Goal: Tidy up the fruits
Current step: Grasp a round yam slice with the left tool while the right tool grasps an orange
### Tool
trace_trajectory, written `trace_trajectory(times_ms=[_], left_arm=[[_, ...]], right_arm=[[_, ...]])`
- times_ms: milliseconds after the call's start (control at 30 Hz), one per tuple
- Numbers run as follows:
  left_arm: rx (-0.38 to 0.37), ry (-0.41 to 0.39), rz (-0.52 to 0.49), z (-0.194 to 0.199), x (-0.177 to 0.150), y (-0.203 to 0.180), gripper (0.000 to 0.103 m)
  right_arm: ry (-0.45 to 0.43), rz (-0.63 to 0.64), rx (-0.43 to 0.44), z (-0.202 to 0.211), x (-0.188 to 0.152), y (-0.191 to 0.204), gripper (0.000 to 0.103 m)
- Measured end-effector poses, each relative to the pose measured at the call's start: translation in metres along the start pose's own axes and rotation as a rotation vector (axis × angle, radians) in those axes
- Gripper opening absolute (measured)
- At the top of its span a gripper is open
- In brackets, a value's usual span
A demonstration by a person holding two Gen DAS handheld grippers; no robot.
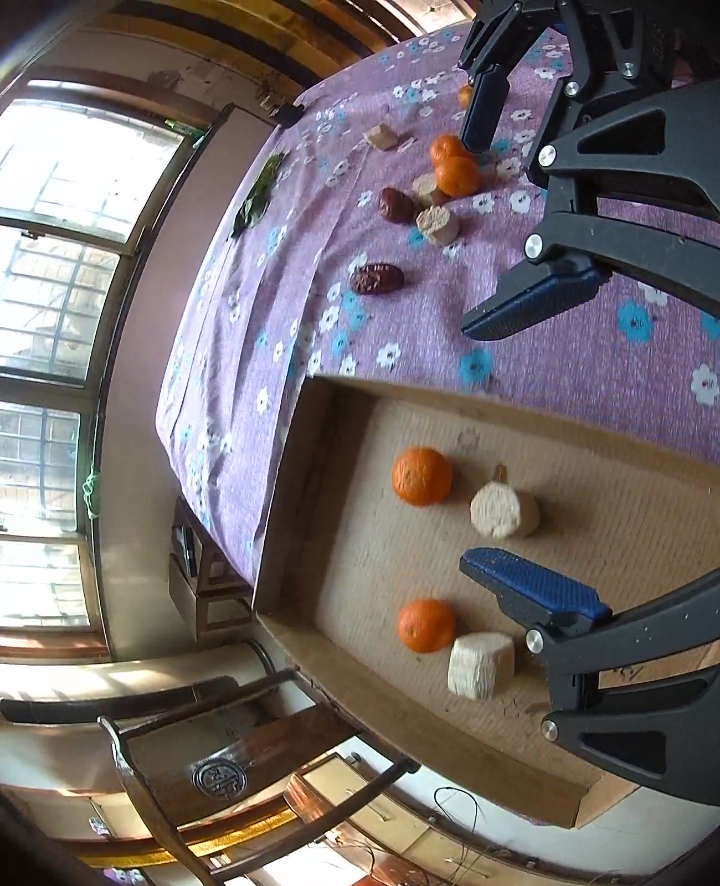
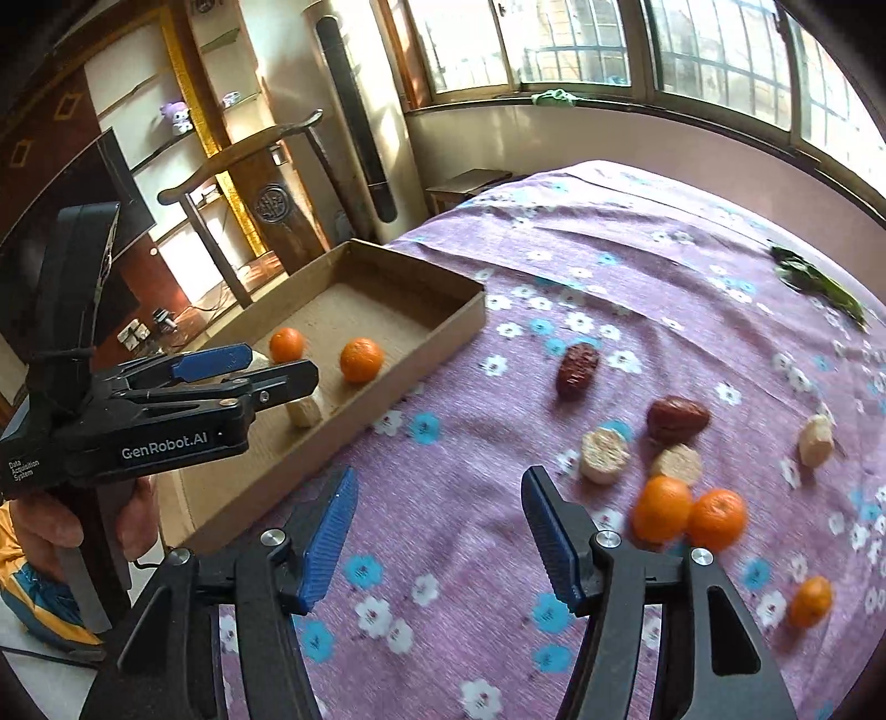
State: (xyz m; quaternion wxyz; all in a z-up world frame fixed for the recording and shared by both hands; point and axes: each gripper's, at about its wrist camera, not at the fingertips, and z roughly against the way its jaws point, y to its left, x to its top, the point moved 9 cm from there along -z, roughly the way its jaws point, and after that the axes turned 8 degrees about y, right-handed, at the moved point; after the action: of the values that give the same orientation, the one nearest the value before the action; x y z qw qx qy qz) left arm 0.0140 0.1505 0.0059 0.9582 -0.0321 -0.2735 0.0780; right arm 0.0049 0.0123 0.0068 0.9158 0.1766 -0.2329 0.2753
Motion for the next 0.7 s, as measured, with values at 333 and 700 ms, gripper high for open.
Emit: trace_trajectory(times_ms=[333,700], left_arm=[[-0.072,0.082,-0.119,-0.033,-0.008,-0.08,0.077],[-0.058,0.134,-0.199,-0.081,0.002,-0.124,0.077]], right_arm=[[0.057,-0.122,-0.14,0.03,-0.049,-0.087,0.069],[0.079,-0.132,-0.143,0.031,-0.063,-0.118,0.069]])
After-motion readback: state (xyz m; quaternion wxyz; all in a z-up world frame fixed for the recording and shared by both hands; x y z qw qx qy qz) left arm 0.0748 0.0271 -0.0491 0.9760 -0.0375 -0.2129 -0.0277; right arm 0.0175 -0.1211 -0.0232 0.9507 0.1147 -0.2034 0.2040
